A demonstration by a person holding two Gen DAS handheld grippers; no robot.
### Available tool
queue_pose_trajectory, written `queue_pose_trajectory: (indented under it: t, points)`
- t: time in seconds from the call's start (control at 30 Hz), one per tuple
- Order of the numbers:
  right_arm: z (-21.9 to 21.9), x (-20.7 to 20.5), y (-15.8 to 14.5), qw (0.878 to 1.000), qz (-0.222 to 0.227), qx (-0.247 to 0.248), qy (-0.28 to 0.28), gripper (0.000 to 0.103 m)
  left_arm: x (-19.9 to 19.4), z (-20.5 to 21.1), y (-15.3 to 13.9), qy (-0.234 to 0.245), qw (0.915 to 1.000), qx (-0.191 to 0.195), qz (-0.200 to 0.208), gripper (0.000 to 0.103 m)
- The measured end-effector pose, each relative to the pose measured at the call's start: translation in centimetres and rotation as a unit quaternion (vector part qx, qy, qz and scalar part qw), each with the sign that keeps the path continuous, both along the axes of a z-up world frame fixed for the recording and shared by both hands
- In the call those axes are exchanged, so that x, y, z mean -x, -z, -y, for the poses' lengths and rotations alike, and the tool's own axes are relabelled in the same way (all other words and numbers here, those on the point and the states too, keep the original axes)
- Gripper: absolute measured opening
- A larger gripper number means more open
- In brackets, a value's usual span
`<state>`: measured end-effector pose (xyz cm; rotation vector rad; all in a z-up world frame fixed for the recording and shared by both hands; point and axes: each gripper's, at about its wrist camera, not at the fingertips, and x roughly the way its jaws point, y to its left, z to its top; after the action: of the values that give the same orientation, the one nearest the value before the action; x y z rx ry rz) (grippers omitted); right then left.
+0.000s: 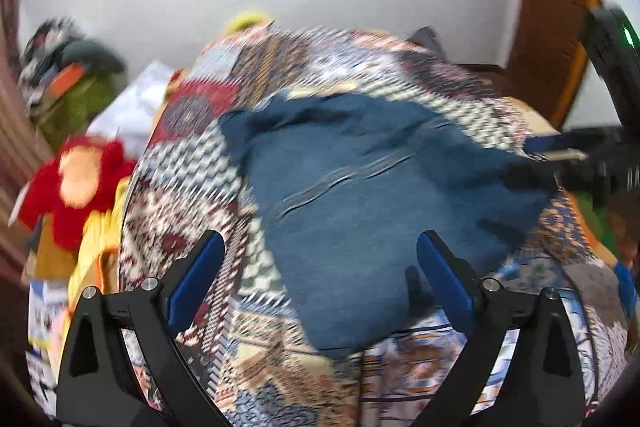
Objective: Fold large clothes
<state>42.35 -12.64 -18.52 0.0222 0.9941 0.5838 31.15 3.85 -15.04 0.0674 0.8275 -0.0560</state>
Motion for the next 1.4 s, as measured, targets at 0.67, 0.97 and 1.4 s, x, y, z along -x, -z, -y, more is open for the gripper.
queue_pose_trajectory:
  t: [0.67, 0.97, 1.4]
  points:
    - [7.2, 0.0, 4.8, 0.995, -0.072, 0.009, 0.063, 0.103, 1.4, -3.6, 3.5, -0.048, 0.9969, 0.019, -0.059, 0.098]
    - [2.9, -3.1, 0.8, 1.000, -0.011, 0.028, 0.006, 0.103, -3.2, -5.6, 2.2, -0.064, 0.9963, 0.038, -0.042, 0.098]
    - [-2.2, -14.1, 6.1, 0.993, -0.097, 0.036, -0.048, 0.103, -18.0, -8.2, 6.0, -0.079, 0.9925, 0.036, -0.086, 0.099]
